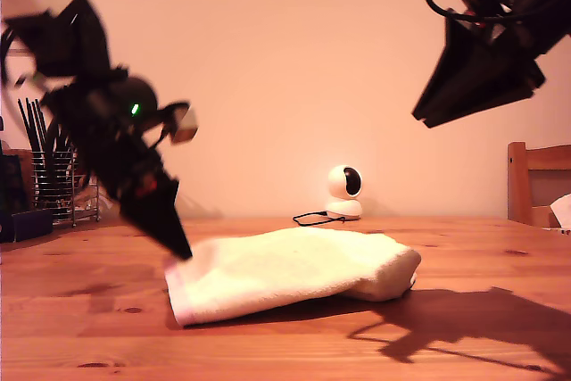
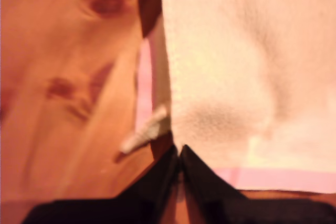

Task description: Fold the tea towel in front of you. After folding it, place it to the right side.

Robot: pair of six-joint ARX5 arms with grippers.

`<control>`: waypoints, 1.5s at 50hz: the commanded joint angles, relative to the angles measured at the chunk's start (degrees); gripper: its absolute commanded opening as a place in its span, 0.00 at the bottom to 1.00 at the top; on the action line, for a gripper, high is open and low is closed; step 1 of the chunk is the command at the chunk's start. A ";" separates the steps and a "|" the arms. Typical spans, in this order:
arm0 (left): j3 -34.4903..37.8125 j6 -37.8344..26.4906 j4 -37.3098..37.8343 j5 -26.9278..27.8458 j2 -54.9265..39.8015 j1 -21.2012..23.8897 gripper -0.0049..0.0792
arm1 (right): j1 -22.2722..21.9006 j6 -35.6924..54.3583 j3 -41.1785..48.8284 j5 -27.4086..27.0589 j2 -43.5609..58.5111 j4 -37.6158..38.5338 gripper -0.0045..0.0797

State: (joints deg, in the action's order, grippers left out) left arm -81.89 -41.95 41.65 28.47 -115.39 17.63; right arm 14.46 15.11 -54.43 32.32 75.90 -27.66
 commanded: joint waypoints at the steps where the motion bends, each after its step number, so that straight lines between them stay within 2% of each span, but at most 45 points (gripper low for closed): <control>1: -2.25 0.11 3.04 -0.79 2.56 1.60 0.04 | 0.79 0.35 -0.76 -0.02 0.37 1.60 0.24; 16: -11.74 -0.07 20.83 -8.22 8.26 9.33 0.04 | 2.40 0.39 -0.76 -3.39 0.46 5.09 0.24; 28: -12.59 -0.04 29.92 -13.94 14.29 18.36 0.04 | 2.80 4.11 -0.76 -4.46 0.46 7.32 0.24; 35: -12.59 0.39 35.71 -16.20 16.17 22.10 0.04 | 3.48 7.26 -0.76 -4.37 0.46 7.74 0.24; 38: -12.59 2.62 36.30 -16.33 16.74 23.04 0.04 | 3.93 6.27 -0.76 -4.35 0.46 7.15 0.24; 42: -12.59 9.31 36.39 -15.96 17.77 23.80 0.04 | 4.96 5.70 -0.76 -4.33 0.46 6.40 0.24; 47: -12.59 13.46 36.39 -14.10 19.37 24.74 0.03 | 6.95 5.84 -0.76 -4.37 0.46 6.40 0.24; 57: -12.59 16.70 36.48 -8.96 20.17 25.31 0.03 | 9.51 5.99 -0.76 -4.37 0.57 8.15 0.24; 70: -12.59 16.55 35.87 -9.29 20.17 27.65 0.04 | 11.10 6.34 -0.76 -4.20 0.66 6.36 0.24; 75: -12.61 20.90 32.26 -9.29 20.17 27.43 0.04 | 12.13 6.21 -0.79 -4.11 0.63 4.48 0.26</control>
State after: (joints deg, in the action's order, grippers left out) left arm -94.63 -22.65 76.03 19.11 -95.07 45.30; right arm 25.36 21.28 -54.43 27.92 75.90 -22.79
